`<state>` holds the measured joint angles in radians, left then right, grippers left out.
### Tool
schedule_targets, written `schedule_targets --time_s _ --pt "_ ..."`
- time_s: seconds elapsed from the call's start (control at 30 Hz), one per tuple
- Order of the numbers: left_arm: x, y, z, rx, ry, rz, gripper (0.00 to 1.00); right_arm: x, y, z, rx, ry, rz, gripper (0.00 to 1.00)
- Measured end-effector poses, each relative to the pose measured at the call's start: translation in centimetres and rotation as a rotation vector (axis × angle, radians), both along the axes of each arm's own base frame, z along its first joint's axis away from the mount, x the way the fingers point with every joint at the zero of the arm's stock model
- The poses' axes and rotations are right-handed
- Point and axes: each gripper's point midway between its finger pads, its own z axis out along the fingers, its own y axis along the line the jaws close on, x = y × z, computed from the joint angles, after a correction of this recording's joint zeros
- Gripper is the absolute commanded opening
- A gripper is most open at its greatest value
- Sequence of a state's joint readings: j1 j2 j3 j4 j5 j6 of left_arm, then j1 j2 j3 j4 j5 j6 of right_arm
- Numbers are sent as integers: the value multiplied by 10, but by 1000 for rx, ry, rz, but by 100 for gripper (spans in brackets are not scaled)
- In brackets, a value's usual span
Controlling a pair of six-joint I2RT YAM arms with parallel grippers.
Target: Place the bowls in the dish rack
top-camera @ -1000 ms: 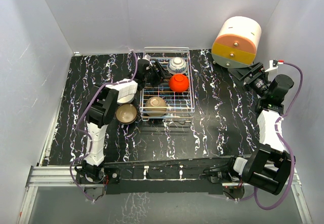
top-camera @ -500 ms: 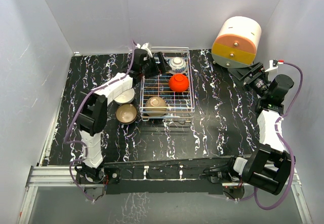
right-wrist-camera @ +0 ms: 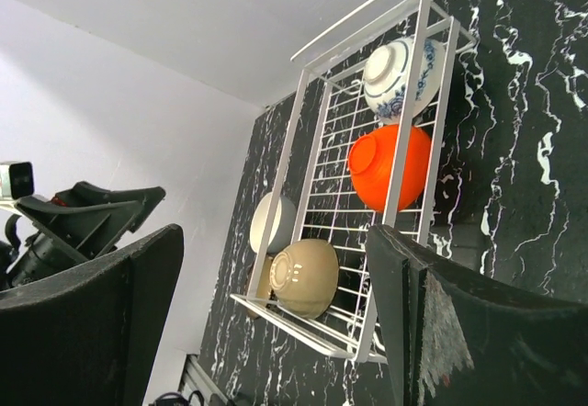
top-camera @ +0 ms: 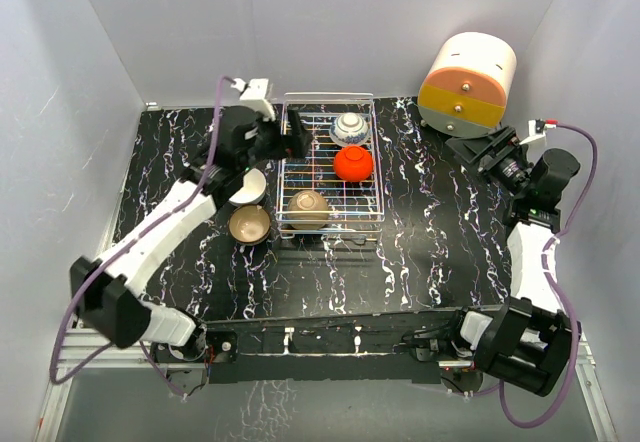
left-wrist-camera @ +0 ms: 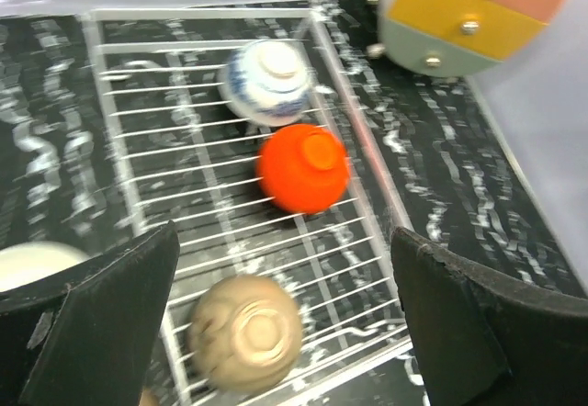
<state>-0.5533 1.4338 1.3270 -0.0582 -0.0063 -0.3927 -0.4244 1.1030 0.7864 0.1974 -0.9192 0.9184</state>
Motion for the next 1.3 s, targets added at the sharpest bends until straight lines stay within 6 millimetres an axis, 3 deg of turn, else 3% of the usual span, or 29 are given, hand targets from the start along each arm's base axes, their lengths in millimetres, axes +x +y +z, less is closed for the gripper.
schedule_targets --time_s 0.1,0.23,0.37,0.43,0.57,0.67,0.83,1.0,1.17,1.3 --pt "-16 41 1 71 -22 108 97 -3 10 0 -20 -6 26 84" --pt "-38 84 10 126 -46 224 97 -6 38 -5 -57 18 96 84" --pt "-74 125 47 123 -116 315 97 -8 74 6 -111 3 172 83" --pt "-98 147 77 97 -174 355 97 -7 92 13 -137 -15 201 83" --pt "-144 180 145 3 -303 400 96 -12 162 26 -188 -52 335 82" --pt "-176 200 178 -60 -372 409 95 -18 228 30 -233 -64 465 82" --pt "-202 216 187 -78 -392 419 93 -10 320 23 -317 -77 597 82" --pt "-213 223 190 -73 -394 419 93 11 393 4 -422 -95 662 83" --pt "-222 228 187 -69 -392 416 94 20 461 -31 -535 -114 725 83" --pt "-228 229 183 -81 -395 408 94 17 499 -70 -616 -113 779 83"
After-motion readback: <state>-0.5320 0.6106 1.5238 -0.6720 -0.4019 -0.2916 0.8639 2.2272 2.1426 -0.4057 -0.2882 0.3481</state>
